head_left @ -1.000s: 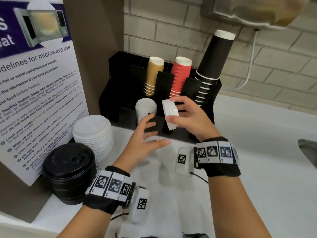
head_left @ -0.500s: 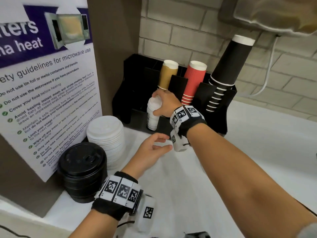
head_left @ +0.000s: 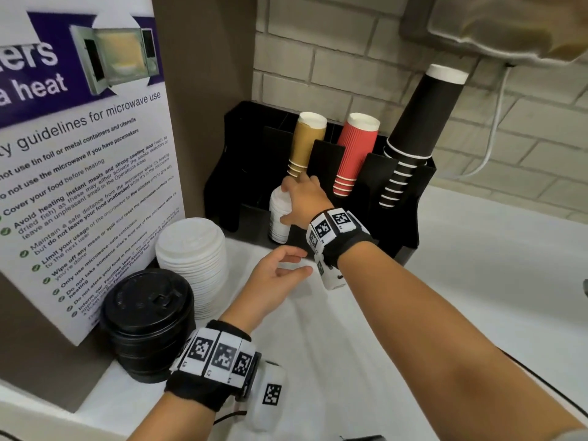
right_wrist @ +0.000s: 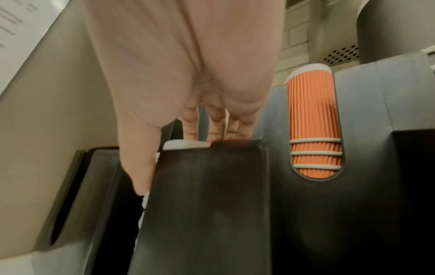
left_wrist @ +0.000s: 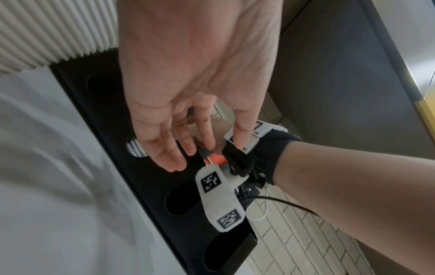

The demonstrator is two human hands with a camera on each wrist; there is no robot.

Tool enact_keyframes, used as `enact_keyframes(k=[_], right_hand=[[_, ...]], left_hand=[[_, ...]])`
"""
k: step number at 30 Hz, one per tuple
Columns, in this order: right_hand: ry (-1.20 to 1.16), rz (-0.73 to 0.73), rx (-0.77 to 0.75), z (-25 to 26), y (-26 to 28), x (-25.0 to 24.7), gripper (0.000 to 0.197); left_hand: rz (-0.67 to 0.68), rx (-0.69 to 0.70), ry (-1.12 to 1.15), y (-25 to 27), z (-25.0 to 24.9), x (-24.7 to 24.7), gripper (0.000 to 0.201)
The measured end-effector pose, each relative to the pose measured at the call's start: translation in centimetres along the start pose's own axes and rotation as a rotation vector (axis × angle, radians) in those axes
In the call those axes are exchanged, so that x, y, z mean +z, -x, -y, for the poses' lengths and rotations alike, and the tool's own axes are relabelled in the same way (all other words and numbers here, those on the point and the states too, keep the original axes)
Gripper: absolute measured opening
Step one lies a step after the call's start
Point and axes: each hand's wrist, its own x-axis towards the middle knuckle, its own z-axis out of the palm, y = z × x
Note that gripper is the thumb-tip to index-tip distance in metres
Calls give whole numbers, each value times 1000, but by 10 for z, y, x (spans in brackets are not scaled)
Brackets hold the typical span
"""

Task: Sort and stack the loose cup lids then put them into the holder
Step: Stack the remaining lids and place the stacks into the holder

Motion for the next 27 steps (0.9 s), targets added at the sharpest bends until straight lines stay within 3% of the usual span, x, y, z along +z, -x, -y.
enact_keyframes(k=[4,7,9,13,16,20,27], right_hand=[[-278,-170,47,-9,28,-21,59],[-546,-328,176,-34,71,-42,31],[-573,-300,324,-62,109,-51,13],[-562,20,620,-104,173,-45,20],[-503,120,766,-115,191,-23,51],[-510,196,789,-118,195,0,74],[-418,214,763,-118,190,17,77]], left_hand=[[-5,12,12,0,-4,-3,21],[-25,19,31,-1,-6,-7,22],[-32,10,34,0,-8,-7,22],[-21,12,52,-2,-11,-3,21],[4,26,53,-2,-12,3,20],[35,31,48,0,-12,9,21],[30,18,34,5,-10,8,19]])
